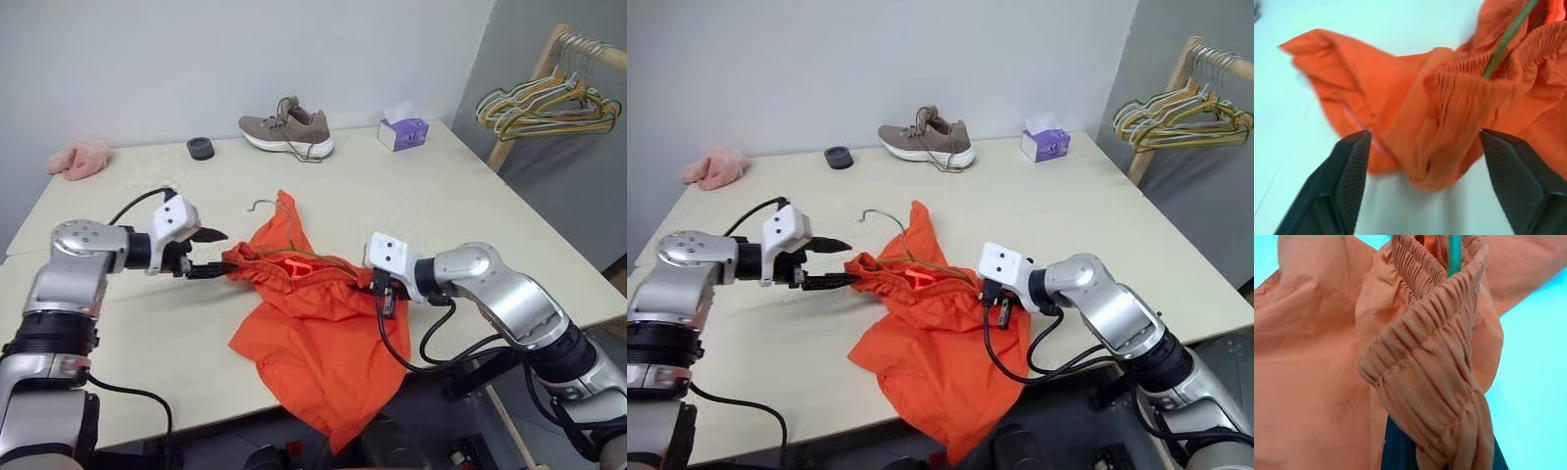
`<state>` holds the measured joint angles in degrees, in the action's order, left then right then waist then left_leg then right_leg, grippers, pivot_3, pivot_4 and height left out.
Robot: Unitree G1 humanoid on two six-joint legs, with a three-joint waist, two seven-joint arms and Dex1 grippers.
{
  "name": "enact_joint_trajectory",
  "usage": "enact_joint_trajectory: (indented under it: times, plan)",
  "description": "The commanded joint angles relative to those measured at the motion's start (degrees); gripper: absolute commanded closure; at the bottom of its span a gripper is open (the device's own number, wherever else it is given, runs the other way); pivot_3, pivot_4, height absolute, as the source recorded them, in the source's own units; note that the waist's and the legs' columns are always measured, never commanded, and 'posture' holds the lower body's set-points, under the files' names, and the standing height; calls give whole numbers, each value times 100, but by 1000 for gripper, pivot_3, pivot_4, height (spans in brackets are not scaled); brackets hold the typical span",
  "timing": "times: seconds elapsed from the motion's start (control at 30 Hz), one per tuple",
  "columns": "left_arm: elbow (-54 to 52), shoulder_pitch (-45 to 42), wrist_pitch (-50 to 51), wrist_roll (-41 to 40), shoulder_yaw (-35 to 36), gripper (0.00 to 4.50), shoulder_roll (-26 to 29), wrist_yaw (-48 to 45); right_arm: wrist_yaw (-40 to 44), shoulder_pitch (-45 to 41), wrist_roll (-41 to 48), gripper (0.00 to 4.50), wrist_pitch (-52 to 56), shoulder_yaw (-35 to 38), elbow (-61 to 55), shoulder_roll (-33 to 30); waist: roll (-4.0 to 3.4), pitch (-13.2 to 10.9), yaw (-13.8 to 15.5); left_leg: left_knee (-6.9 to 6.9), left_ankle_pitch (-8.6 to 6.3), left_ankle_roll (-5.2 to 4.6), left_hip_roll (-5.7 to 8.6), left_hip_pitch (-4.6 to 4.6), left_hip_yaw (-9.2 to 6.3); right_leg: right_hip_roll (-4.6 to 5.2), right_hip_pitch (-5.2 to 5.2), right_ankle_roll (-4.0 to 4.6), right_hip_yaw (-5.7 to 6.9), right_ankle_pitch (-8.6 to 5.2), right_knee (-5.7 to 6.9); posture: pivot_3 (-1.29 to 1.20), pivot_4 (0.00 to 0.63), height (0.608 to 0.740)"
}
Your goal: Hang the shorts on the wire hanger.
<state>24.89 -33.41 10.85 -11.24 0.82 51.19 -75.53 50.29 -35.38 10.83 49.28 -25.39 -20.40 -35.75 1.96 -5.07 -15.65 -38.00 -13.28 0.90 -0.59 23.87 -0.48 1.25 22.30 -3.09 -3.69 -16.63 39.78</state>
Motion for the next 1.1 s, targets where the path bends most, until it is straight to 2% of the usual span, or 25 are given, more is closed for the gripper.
enact_joint_trajectory:
  times: [0.03, 0.27, 0.37, 0.47, 0.6, 0.73, 0.87, 1.0, 1.1]
  plan:
    - [286, -310, 140, -267, 471, 887, 7, 276, -33, 51, 164, 4500, 116, 452, -222, -103, 1, 1, 21, 0, 0, 0, 1, 0, -1, 2, -1, 0, 1, 0, 0, -250, 28, 740]
    - [985, -806, 527, -780, 1203, 887, -87, 833, -394, 557, 509, 4500, 731, 1628, -242, -373, 12, 8, 129, -6, 0, 0, 7, 2, -4, 6, -4, 0, 7, 0, 0, -262, 24, 740]
    - [1052, -870, 701, -907, 1304, 887, -134, 859, -599, 748, 608, 4500, 951, 2069, -296, -412, 13, 10, 121, -8, 0, 1, 6, 1, -6, 6, -4, 0, 9, 0, 5, -270, 22, 740]
    - [276, -626, 991, -1202, 1166, 887, -441, 639, -1089, 1096, 618, 4500, 1409, 3063, -320, -449, 13, 11, 141, -6, 0, 1, 6, 2, -6, 6, -4, 0, 8, 0, 4, -288, 23, 740]
    - [-1277, -316, 1585, -1772, 912, 24, -892, 484, -1507, 1570, 566, 4500, 1777, 3924, -468, -640, 17, 13, 159, -13, 1, 1, 14, 6, -6, 19, -9, 0, 7, 0, 4, -318, 25, 740]
    - [-2360, -263, 1997, -2223, 602, 24, -1159, 334, -1740, 2129, 542, 4500, 2018, 4635, -653, -869, 6, 18, 64, -6, 0, 2, 6, 3, -2, 6, -5, 0, 0, 0, 6, -355, 30, 740]
    - [-2639, -412, 2104, -2393, 447, 24, -1384, 383, -2009, 2545, 513, 4500, 2132, 5110, -795, -897, -43, 48, -42, -3, 0, 2, 7, -2, 14, -21, -8, -2, -13, -2, 1, -372, 33, 740]
    - [-2734, -649, 2005, -2446, 256, 24, -1898, 632, -2308, 3080, 403, 4500, 2233, 5709, -854, -790, -68, 65, -146, -2, -1, 0, 11, -7, 30, -25, -10, -33, -28, -20, -1, -395, 40, 740]
    - [-2885, -765, 1969, -2457, 97, 24, -2285, 829, -2798, 3042, 189, 4500, 2185, 6254, -604, -658, -77, 69, -205, -1, -2, -1, 13, -5, 32, -25, -13, -35, -31, -21, -10, -407, 47, 740]
